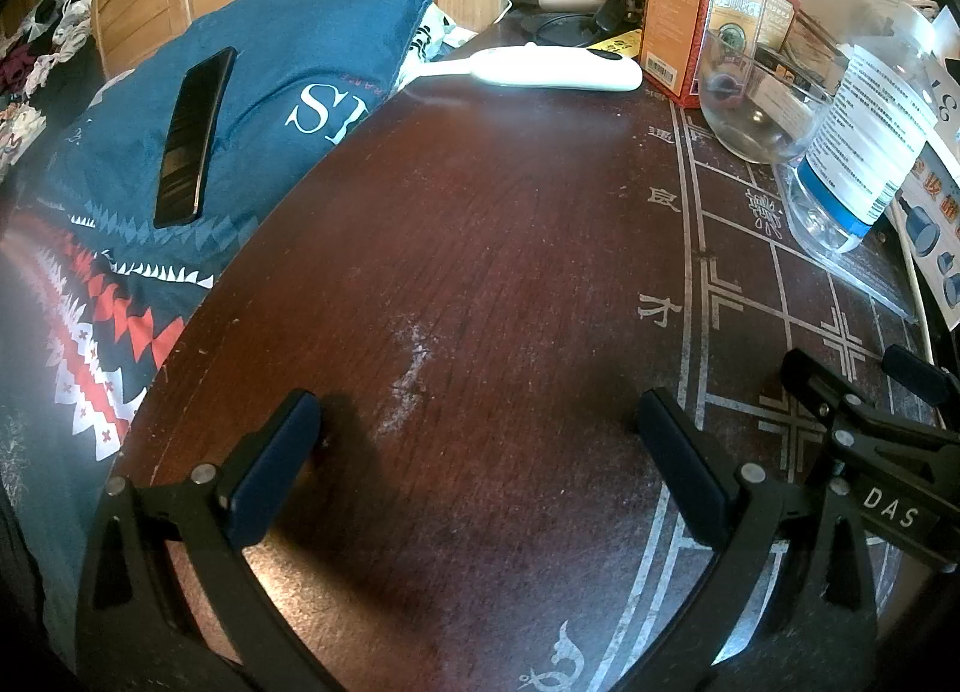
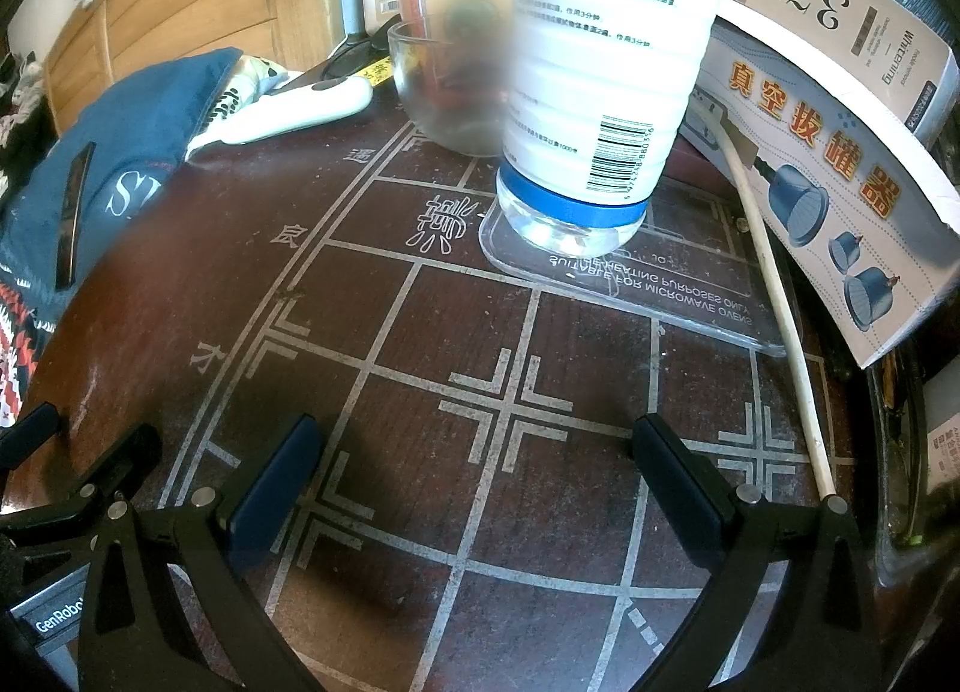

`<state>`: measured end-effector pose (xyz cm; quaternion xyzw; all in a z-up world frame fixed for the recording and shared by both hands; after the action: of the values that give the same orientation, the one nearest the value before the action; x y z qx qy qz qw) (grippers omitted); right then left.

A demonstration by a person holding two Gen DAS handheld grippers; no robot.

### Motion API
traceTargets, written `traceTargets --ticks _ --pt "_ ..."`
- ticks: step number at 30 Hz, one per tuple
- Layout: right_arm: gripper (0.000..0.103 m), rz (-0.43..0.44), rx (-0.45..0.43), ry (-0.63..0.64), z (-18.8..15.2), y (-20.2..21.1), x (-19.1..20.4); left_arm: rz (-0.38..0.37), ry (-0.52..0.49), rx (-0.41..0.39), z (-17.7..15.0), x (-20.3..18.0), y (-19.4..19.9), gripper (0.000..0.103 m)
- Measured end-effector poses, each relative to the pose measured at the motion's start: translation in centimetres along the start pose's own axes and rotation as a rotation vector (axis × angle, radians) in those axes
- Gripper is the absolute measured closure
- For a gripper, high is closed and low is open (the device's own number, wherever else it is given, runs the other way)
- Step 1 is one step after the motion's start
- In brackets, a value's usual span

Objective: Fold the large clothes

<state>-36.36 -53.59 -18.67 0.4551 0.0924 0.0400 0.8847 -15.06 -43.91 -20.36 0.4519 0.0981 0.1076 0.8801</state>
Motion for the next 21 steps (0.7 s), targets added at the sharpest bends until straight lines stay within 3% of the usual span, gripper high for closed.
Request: traceTargets --ticks 21 --pt "0.000 0.004 -0.003 0.002 0.14 -0.15 -0.07 -0.002 -0.001 0.001 0.01 0.01 0.01 0.000"
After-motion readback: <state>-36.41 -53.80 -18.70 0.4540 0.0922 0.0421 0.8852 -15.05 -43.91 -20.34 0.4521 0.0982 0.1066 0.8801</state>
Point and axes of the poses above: each gripper's, at about its wrist camera, not at the fingertips, and y roughly against the way its jaws point, x to its left, z to its top, the point moved 7 cm from there along -y, roughly the way its jaws point, and after that the axes turned 8 degrees about -z, right-handed, at the moved point
